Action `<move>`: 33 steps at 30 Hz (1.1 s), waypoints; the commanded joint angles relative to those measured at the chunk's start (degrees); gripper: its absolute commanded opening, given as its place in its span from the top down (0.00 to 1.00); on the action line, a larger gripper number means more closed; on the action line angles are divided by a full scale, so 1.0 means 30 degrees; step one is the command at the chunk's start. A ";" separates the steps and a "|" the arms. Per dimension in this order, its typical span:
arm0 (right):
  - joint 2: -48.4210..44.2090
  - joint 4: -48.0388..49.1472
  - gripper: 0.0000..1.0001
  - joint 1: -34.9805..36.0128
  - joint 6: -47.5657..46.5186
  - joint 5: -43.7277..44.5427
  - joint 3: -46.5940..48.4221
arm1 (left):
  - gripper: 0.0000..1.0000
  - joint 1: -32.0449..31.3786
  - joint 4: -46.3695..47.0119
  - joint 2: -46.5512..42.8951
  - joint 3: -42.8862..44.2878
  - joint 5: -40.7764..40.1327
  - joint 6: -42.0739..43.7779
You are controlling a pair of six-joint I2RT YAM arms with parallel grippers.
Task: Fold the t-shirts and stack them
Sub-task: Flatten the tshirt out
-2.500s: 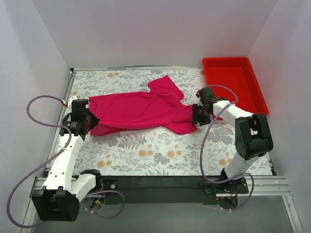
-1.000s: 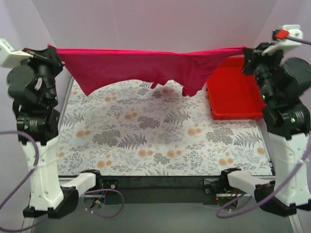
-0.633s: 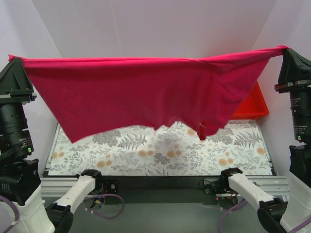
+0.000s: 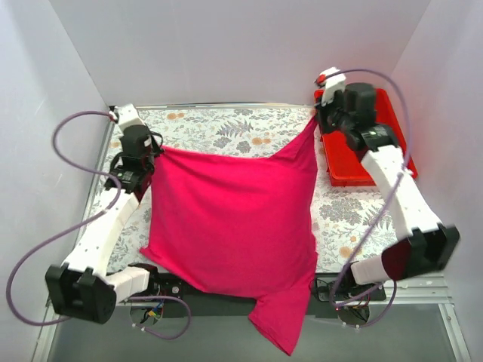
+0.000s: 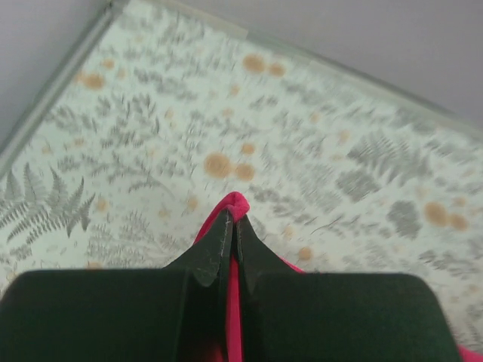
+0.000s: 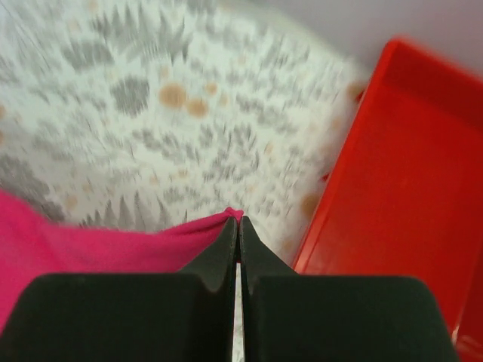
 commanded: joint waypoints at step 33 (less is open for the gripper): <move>1.0230 0.0479 0.99 -0.0644 0.5366 0.0877 0.3825 | 1.00 0.3638 0.1304 1.4810 0.5787 0.4800 -0.2614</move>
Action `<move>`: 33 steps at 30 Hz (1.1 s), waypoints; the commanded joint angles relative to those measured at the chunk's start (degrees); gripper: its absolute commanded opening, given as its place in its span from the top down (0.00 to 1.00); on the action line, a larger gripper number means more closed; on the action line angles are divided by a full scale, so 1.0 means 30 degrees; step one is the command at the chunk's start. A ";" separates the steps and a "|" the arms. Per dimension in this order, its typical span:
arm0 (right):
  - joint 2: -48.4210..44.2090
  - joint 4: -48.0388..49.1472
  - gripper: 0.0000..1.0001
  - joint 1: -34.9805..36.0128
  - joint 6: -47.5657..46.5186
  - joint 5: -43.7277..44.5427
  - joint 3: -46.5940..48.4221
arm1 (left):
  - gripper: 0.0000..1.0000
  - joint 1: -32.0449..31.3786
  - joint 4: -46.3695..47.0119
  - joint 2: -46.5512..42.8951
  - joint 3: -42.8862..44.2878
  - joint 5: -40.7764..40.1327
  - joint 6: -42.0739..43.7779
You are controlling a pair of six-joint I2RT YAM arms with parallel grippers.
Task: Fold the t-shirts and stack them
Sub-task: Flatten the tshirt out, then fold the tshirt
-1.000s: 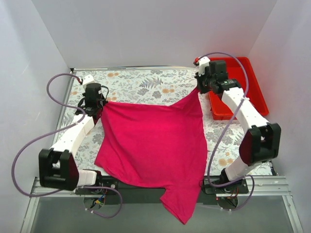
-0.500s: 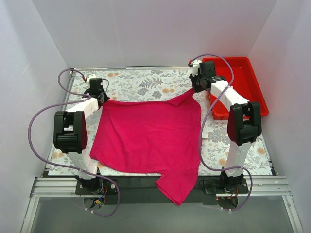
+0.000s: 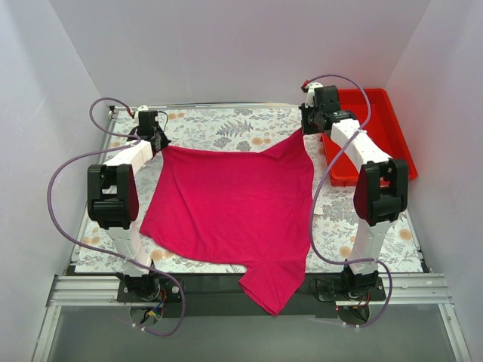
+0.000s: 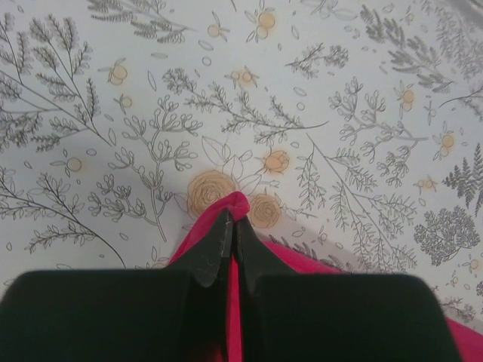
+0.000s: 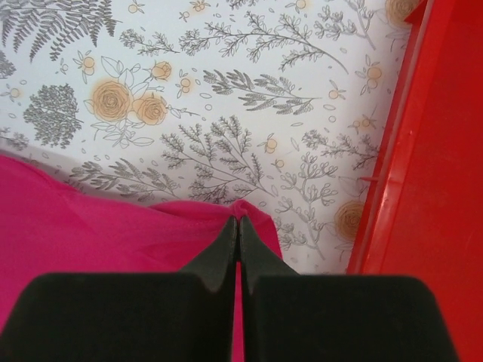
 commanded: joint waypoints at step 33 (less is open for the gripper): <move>-0.5382 -0.3248 0.99 -0.0090 0.7302 -0.3175 -0.3901 | 1.00 0.0156 -0.5571 -0.2470 0.1253 0.0964 -0.1580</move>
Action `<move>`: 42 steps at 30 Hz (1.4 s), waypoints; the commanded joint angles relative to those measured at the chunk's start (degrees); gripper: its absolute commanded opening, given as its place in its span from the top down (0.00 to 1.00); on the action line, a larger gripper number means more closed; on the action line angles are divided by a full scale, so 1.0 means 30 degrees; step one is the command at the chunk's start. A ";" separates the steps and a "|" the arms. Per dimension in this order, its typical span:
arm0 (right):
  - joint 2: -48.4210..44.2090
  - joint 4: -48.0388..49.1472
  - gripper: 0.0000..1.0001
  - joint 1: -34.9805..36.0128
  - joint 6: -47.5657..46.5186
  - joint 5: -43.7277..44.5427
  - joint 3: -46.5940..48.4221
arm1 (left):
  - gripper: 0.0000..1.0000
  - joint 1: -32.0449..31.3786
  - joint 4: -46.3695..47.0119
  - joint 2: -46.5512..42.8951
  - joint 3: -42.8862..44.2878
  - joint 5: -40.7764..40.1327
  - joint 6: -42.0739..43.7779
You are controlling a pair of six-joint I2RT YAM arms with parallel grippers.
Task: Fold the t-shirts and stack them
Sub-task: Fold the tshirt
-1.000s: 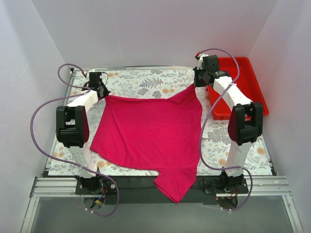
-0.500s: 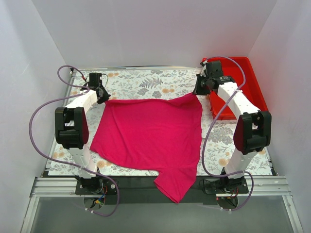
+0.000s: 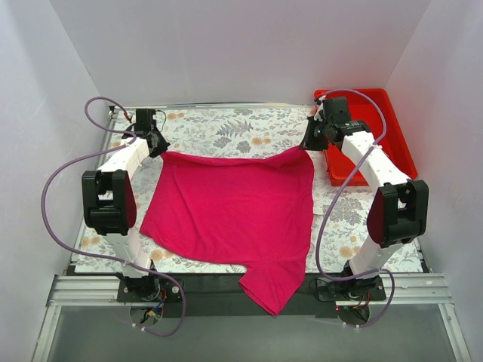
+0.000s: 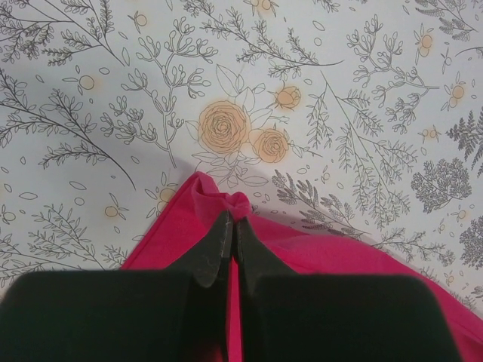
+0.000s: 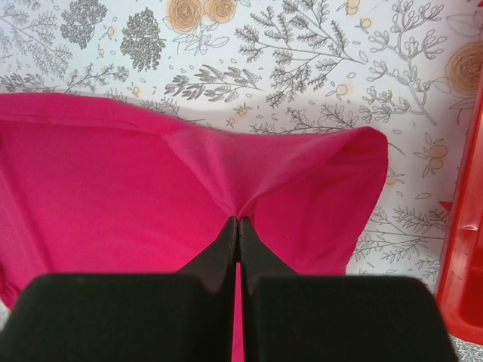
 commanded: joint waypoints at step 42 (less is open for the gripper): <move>-0.6798 -0.1003 0.99 0.0290 0.2279 -0.3124 -0.7552 | 1.00 0.0083 -0.0481 -0.4586 -0.4910 0.0185 -0.1669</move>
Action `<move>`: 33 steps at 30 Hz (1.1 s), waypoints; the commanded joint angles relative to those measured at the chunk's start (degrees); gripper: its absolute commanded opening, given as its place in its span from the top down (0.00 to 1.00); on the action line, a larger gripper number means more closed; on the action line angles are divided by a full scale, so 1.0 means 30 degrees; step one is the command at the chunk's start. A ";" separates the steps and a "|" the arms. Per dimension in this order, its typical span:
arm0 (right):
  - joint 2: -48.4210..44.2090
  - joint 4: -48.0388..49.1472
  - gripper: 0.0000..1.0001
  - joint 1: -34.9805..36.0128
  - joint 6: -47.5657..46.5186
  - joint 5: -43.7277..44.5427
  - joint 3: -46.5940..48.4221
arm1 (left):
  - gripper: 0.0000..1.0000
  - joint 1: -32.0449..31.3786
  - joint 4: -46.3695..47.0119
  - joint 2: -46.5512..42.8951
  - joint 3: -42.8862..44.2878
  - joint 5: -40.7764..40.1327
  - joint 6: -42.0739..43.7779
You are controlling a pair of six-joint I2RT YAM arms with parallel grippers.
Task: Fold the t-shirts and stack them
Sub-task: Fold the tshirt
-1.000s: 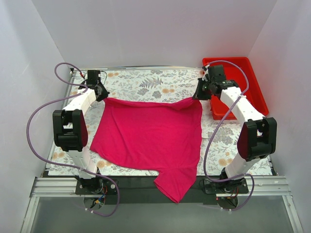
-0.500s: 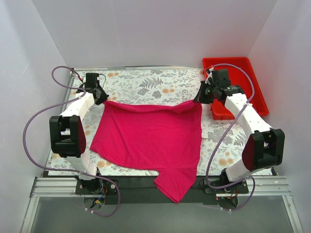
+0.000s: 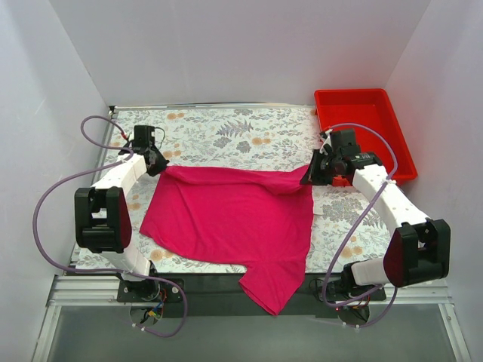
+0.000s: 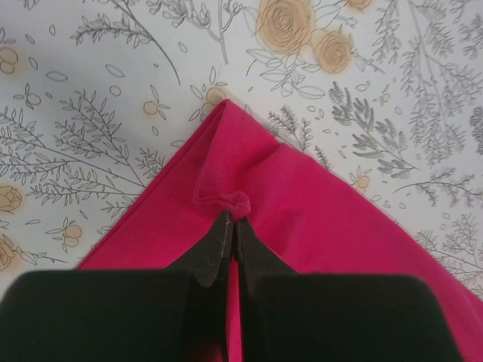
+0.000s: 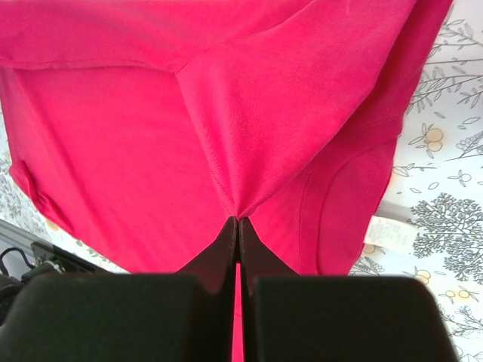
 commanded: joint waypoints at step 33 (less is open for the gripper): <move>-0.1592 0.0384 0.68 0.0606 -0.0939 -0.0302 -0.4056 | 0.73 0.0112 0.0367 -0.2601 -0.2465 -0.1853 -0.0388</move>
